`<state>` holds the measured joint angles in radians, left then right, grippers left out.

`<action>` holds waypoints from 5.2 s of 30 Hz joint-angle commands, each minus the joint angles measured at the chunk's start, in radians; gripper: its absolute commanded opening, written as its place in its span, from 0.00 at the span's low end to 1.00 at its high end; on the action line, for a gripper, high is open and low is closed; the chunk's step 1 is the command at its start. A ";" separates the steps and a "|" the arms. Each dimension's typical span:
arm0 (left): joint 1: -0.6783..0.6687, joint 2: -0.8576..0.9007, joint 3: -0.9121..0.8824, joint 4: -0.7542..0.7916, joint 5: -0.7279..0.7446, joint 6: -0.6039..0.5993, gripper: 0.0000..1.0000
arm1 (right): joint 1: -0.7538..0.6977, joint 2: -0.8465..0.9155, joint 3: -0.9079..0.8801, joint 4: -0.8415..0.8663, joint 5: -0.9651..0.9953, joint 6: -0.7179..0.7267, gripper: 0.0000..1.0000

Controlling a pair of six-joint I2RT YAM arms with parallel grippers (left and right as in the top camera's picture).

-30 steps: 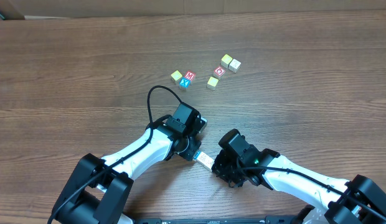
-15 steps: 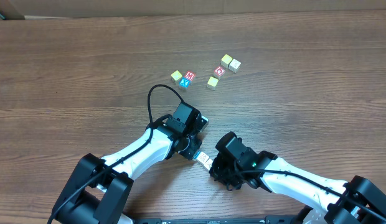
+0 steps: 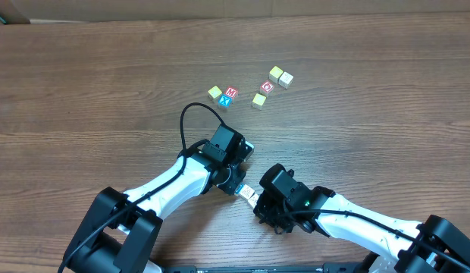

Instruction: Flip 5 blocks

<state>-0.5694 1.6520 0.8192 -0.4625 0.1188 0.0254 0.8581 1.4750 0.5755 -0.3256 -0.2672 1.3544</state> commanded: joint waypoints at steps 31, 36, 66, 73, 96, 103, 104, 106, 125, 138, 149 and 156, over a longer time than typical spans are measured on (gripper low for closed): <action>-0.007 0.013 0.001 -0.010 0.001 0.029 0.04 | 0.004 0.004 -0.003 0.038 0.146 0.002 0.04; -0.007 0.013 0.001 -0.006 0.002 0.031 0.04 | 0.004 0.004 -0.003 0.075 0.142 -0.019 0.04; -0.041 0.124 0.001 0.048 0.005 0.040 0.04 | 0.006 0.005 -0.003 0.067 0.064 -0.015 0.04; -0.041 0.131 0.001 0.050 0.004 0.043 0.04 | 0.006 0.005 -0.003 0.067 0.064 -0.015 0.04; -0.041 0.133 0.001 0.080 -0.025 0.110 0.04 | 0.015 0.005 -0.003 0.051 0.054 0.064 0.04; -0.041 0.133 0.001 0.088 -0.026 0.117 0.04 | 0.036 0.005 -0.003 0.052 0.065 0.083 0.04; -0.041 0.133 0.001 0.089 -0.025 0.117 0.04 | 0.038 0.005 -0.003 0.051 0.066 0.083 0.04; -0.041 0.133 0.001 0.091 -0.026 0.118 0.04 | 0.039 0.005 -0.003 0.051 0.067 0.086 0.04; -0.041 0.133 0.001 0.105 -0.025 0.132 0.04 | 0.039 0.005 -0.003 0.068 0.091 0.090 0.04; -0.041 0.133 0.001 0.110 -0.022 0.133 0.04 | 0.039 0.005 -0.003 0.093 0.091 0.113 0.04; -0.041 0.133 0.001 0.120 -0.014 0.136 0.04 | 0.039 0.005 -0.003 0.085 0.089 0.113 0.04; -0.041 0.133 0.001 0.120 -0.014 0.124 0.04 | 0.039 0.005 -0.003 0.085 0.086 0.113 0.04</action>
<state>-0.6006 1.7264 0.8574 -0.3279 0.0929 0.1387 0.8928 1.4803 0.5690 -0.2546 -0.2020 1.4628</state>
